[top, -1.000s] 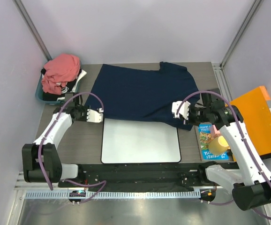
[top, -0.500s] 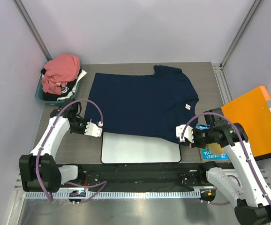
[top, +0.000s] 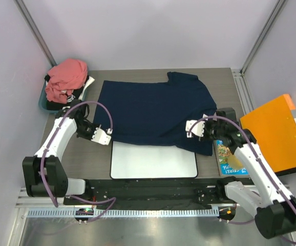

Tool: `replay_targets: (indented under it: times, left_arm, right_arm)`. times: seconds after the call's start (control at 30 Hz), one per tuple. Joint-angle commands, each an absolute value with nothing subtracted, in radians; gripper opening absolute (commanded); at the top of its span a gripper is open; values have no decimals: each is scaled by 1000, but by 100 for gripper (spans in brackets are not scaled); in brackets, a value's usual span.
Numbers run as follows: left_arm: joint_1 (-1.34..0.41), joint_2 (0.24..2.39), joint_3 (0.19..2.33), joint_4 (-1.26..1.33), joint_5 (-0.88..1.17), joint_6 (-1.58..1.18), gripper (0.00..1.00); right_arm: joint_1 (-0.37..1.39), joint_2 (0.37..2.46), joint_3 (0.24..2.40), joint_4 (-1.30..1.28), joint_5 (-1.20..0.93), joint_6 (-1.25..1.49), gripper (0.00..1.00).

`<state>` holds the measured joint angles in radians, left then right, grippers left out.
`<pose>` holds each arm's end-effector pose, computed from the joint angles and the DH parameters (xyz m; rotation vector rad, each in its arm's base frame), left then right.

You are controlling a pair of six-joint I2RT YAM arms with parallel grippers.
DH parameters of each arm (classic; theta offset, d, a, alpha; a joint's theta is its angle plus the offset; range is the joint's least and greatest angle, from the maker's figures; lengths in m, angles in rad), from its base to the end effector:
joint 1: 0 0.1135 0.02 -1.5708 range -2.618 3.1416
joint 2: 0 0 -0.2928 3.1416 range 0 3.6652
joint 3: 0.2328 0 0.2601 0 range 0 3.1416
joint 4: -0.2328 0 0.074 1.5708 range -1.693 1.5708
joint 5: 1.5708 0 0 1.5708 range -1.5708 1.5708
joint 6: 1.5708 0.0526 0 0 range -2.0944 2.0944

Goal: Fold and stack the t-shirts
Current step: Fold the tshirt

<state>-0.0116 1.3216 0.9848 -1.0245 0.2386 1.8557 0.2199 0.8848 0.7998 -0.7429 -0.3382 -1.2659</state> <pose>0.2323 -0.0151 0.2479 2.2926 1.6524 0.0321 0.1674 0.0553 0.2873 -1.6948 1.6157 -0.1090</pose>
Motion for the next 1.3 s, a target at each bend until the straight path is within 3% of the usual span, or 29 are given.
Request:
replay_targets:
  times: [0.0,0.13,0.5,0.9,1.07,1.1,1.2,1.23,1.27]
  left_arm:
    - [-3,1399,1081,-1063,212,1980,3]
    - [-5,1460,1141,-1112,232,2029,3]
    - [-3,1568,1186,-934,210,2048,0]
    - [-5,1700,1249,-775,195,2045,7]
    - [-5,1736,1264,-739,176,2048,21]
    - [-6,1747,1264,-717,164,2040,33]
    - [-20,1758,1249,-642,144,1991,39]
    - [-29,1755,1238,-609,126,1974,52]
    - [-32,1755,1205,-573,117,1954,61]
  right_arm:
    - [204,974,851,-442,-261,-1256,1]
    - [192,1034,856,-319,-259,-1272,1]
    - [176,1198,879,-127,-252,-1301,1]
    - [156,1304,900,-25,-268,-1318,1]
    - [156,1370,890,63,-268,-1315,1]
    - [155,1384,882,131,-253,-1312,1]
    - [176,1428,810,396,-177,-1301,17]
    - [186,1440,770,466,-110,-1293,39]
    - [187,1453,762,507,-83,-1289,51]
